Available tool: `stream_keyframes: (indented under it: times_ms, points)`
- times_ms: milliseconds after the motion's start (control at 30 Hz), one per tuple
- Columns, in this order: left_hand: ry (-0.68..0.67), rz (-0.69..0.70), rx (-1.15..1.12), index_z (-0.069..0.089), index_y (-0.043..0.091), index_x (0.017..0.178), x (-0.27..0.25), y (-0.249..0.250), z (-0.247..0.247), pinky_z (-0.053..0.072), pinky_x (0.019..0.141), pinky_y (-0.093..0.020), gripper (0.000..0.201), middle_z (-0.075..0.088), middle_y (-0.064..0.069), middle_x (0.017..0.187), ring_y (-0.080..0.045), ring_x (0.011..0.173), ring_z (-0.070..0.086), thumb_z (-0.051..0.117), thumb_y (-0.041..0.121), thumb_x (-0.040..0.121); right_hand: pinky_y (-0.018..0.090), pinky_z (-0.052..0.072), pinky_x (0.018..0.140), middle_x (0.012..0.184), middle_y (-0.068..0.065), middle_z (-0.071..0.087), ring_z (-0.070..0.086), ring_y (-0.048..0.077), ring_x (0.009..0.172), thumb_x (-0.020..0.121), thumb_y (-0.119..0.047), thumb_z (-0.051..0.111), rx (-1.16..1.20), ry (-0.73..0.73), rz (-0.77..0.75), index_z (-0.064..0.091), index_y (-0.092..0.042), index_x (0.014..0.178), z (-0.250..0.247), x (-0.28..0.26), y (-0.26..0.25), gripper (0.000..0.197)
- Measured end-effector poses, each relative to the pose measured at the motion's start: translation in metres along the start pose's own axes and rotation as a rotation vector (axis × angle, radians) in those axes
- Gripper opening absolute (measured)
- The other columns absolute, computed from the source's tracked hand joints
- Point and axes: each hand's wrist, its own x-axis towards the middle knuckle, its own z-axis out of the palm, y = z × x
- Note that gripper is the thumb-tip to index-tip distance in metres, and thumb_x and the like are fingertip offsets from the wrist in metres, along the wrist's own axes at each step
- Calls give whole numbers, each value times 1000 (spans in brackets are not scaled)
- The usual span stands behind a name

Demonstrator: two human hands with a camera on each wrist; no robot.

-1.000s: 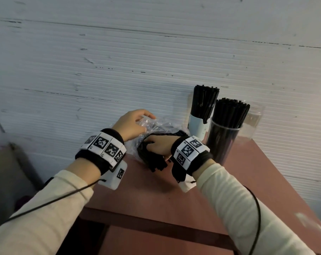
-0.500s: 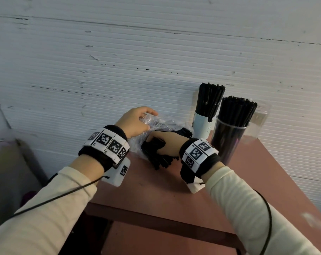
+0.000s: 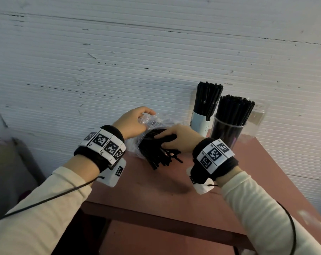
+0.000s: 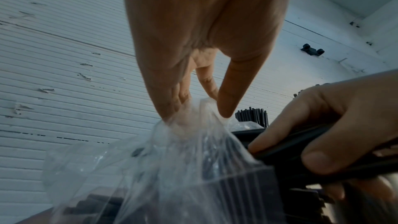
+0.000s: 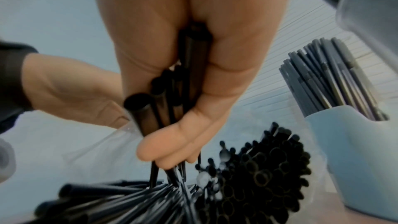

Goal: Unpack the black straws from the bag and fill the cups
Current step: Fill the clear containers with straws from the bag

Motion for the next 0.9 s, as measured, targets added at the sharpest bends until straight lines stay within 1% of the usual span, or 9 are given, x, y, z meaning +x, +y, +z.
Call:
stream_keyframes:
  times_ms: [133,233,300,400,533,600,733,800,900]
  points:
    - [101,86,136,52,24,133,-8,6,2,32,92,-19,53,48,0,138,-16,129,45,66,8,84,2,41,57,76,-20,61,54,-11,54,87,-18,68,6,-21,-1,68,-33,117,-18,-19,6,34]
    - [127,230,206,47,23,138,-17,23,8,30,97,-17,67,41,2,143,-12,130,41,70,8,77,6,45,61,84,-14,69,60,-6,62,87,-21,69,-2,-42,1,68,-37,117,-29,-29,11,34]
    - [30,334,266,44,21,140,-21,35,17,34,103,-23,72,40,4,144,-12,131,41,70,10,73,10,48,64,92,-9,72,64,2,70,86,-23,70,-13,-61,1,68,-40,116,-35,-36,14,34]
    - [-161,434,340,44,20,139,-18,45,36,35,107,-26,75,45,5,140,-10,129,42,74,16,70,15,50,62,86,-4,73,63,2,62,86,-21,70,13,-78,-1,68,-39,115,-43,-46,16,34]
    - [-266,455,450,43,26,134,-6,52,56,34,96,-22,78,48,15,123,-3,112,43,82,30,66,18,51,66,81,-8,72,62,4,63,85,-20,70,11,-90,-40,70,-37,113,-53,-61,18,33]
    - [-229,470,497,47,24,127,0,58,64,36,89,-22,67,49,16,112,-3,104,46,79,30,69,14,48,67,82,-11,71,61,0,64,85,-21,71,-4,-77,-52,70,-37,113,-56,-67,20,33]
    - [-173,466,451,60,17,101,7,64,80,43,72,-27,22,65,3,93,-18,89,61,64,20,80,10,43,76,95,-18,69,61,-5,79,85,-23,71,22,-6,-41,68,-38,117,-59,-78,30,35]
    - [-201,431,422,62,18,95,8,63,84,47,73,-30,14,66,3,88,-19,84,62,62,23,82,9,44,82,102,-20,68,60,-8,86,86,-22,71,66,12,-37,66,-36,121,-59,-84,33,38]
    - [-216,409,342,64,20,96,11,60,85,48,76,-32,13,66,5,86,-16,82,62,64,26,84,15,44,92,114,-15,65,59,-1,99,83,-28,74,87,112,-28,58,-34,130,-57,-89,38,50]
